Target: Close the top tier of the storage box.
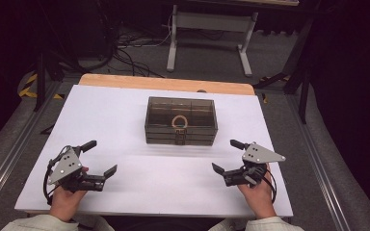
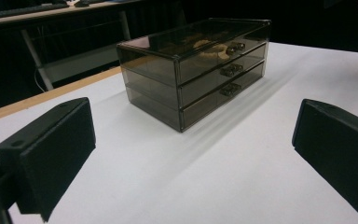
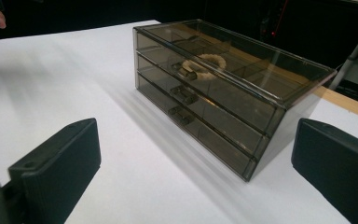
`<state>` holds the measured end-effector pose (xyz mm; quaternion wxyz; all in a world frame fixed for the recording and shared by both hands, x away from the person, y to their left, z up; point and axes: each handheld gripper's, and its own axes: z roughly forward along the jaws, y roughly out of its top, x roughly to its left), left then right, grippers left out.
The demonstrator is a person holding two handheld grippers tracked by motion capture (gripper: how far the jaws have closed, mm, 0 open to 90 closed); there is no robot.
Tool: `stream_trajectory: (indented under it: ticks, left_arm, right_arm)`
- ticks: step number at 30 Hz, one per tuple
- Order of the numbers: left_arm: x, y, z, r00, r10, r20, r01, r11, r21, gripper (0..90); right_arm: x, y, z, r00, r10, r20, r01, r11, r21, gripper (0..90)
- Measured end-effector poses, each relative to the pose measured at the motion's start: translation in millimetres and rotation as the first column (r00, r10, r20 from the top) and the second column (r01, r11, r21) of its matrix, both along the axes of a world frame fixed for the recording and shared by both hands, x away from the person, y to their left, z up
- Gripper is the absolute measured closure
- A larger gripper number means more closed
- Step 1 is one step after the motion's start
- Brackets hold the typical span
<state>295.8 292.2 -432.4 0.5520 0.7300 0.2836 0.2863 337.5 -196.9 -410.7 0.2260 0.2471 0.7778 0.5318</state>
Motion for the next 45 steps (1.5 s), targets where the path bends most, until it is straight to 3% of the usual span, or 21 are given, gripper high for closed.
stream_trajectory:
  ticks: [12, 18, 23, 28, 31, 45]
  left_arm:
    - [2.9, 2.6, -0.3, 1.0000, -0.003, 0.008, 0.002, 0.9999, 0.013, 0.3]
    - [3.3, 3.4, -2.2, 1.0000, -0.002, -0.004, 0.002, 1.0000, 0.005, 0.2]
    - [5.0, 6.0, -2.6, 0.9998, 0.010, 0.019, -0.011, 0.9998, 0.019, 0.2]
    - [5.1, 5.5, -4.0, 0.9999, -0.006, 0.012, 0.006, 0.9999, 0.015, 0.2]
    - [6.6, 6.1, -4.9, 0.9999, -0.004, 0.016, 0.003, 0.9996, 0.026, 0.2]
    - [7.2, 4.6, -6.1, 0.9999, -0.008, 0.009, 0.007, 0.9993, 0.036, 0.2]
  right_arm:
    - [-5.5, -17.6, -20.1, 0.9988, -0.036, -0.032, 0.037, 0.9987, 0.035, 1.8]
    - [-9.1, -22.4, -29.3, 0.9983, -0.048, -0.034, 0.049, 0.9985, 0.023, 1.8]
    - [-10.8, -25.7, -38.8, 0.9978, -0.053, -0.041, 0.054, 0.9978, 0.039, 1.8]
    - [-10.5, -25.8, -48.8, 0.9976, -0.052, -0.045, 0.054, 0.9972, 0.051, 1.8]
    - [-8.9, -25.2, -50.4, 0.9968, -0.055, -0.058, 0.057, 0.9974, 0.043, 1.8]
    - [-10.5, -25.6, -47.4, 0.9974, -0.067, -0.028, 0.069, 0.9957, 0.063, 1.8]
